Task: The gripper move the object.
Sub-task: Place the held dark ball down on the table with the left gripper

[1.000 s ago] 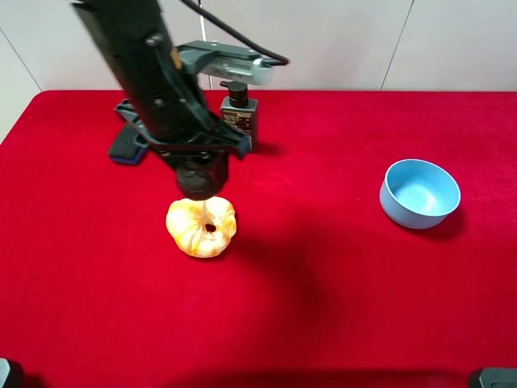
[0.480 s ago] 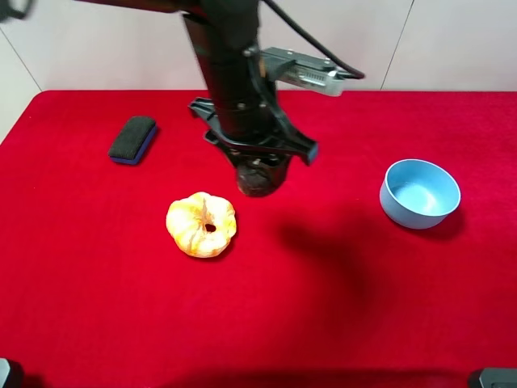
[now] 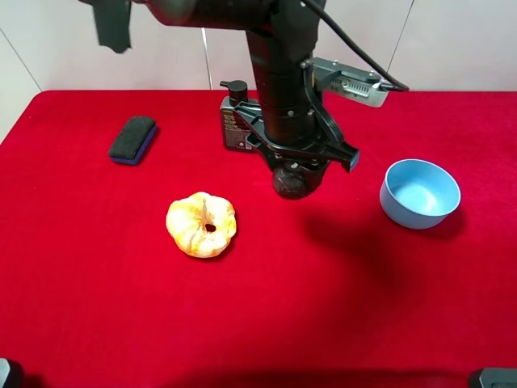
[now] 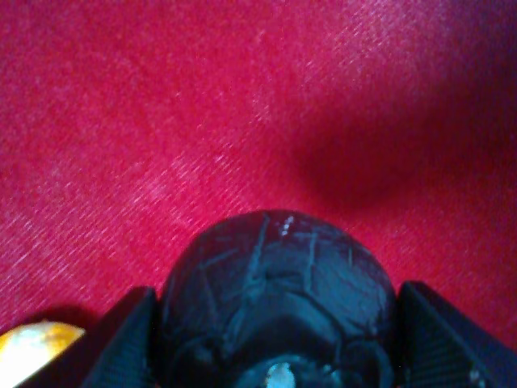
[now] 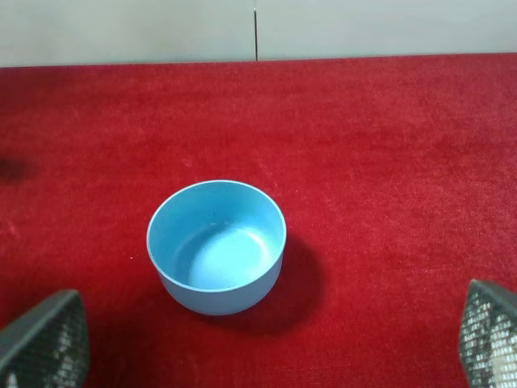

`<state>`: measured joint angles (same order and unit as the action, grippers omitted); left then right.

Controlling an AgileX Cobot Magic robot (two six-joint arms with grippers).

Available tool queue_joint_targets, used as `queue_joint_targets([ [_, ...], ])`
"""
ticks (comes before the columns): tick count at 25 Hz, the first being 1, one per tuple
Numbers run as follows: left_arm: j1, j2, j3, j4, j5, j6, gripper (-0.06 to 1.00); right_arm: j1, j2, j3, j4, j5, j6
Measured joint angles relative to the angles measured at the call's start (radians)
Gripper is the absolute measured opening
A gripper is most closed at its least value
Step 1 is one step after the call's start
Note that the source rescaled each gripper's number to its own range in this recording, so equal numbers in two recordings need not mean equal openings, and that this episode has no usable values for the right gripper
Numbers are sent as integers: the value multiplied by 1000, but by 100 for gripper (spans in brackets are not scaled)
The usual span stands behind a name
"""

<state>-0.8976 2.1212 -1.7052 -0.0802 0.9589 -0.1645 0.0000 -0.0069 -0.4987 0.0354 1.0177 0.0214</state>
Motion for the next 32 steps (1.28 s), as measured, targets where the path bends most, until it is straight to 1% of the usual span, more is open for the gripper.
queue_joint_targets([
  [10,-40,62,-77,0,18,20,0,0,0,0,0,0,0],
  [16,-42,105,-139,1,26,55,0,0,0,0,0,0,0],
  [21,-42,131,-149,0,24,75,0,0,0,0,0,0,0],
  [26,-42,156,-149,0,-4,78,0,0,0,0,0,0,0],
  [32,-42,174,-149,0,-73,91,0,0,0,0,0,0,0],
])
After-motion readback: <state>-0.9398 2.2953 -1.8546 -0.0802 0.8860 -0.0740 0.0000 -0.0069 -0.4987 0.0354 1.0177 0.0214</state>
